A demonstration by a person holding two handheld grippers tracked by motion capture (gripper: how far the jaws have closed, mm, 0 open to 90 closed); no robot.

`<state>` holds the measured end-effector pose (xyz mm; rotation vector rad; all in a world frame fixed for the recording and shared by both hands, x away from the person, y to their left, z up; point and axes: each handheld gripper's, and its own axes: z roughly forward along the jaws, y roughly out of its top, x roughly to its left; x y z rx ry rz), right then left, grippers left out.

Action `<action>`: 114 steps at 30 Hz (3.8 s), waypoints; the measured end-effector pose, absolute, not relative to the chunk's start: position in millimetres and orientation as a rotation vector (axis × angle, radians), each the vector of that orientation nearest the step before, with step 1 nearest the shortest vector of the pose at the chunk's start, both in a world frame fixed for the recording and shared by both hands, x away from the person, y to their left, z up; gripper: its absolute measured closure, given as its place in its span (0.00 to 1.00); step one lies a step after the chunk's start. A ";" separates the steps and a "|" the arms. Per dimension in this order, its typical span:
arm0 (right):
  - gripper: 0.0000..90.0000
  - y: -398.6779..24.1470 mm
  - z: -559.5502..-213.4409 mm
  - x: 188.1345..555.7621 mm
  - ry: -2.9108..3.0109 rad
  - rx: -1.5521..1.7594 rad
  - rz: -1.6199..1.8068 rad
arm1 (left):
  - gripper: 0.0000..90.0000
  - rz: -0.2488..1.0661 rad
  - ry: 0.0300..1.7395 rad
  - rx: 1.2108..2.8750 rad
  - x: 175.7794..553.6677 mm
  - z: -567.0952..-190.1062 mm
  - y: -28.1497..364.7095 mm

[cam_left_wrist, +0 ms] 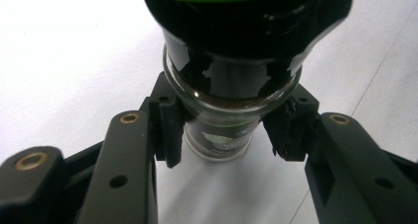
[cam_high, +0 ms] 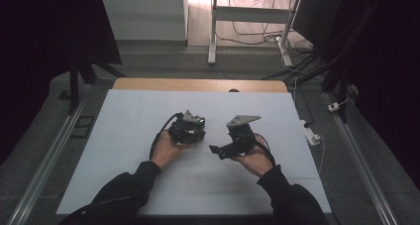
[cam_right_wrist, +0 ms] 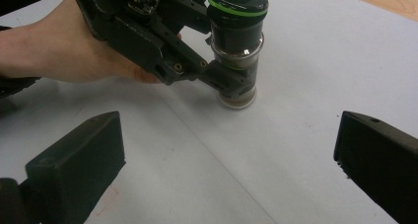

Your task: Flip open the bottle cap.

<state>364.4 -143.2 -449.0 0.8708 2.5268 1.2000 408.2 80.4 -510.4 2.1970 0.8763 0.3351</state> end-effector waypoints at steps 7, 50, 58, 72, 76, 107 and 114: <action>0.00 -131.3 -454.0 374.6 2.533 0.863 1.176 | 0.59 0.334 0.877 2.199 408.3 -510.1 80.3; 1.00 -93.9 -466.7 409.1 2.649 0.800 1.181 | 0.59 0.337 0.881 2.204 407.9 -509.7 79.7; 1.00 -92.7 -462.7 407.7 2.637 0.793 1.196 | 0.59 0.336 0.881 2.203 408.0 -509.8 79.8; 1.00 -92.3 -456.0 405.4 2.625 0.786 1.196 | 0.59 0.336 0.881 2.202 408.0 -509.9 79.9; 1.00 -92.4 -454.4 404.7 2.622 0.783 1.201 | 0.59 0.336 0.880 2.203 408.2 -509.9 80.0; 1.00 -96.4 -436.9 423.1 2.549 0.866 1.287 | 0.59 0.341 0.880 2.205 407.7 -510.0 79.7; 1.00 -97.8 -435.0 431.8 2.521 0.890 1.305 | 0.59 0.342 0.880 2.203 407.4 -510.2 79.4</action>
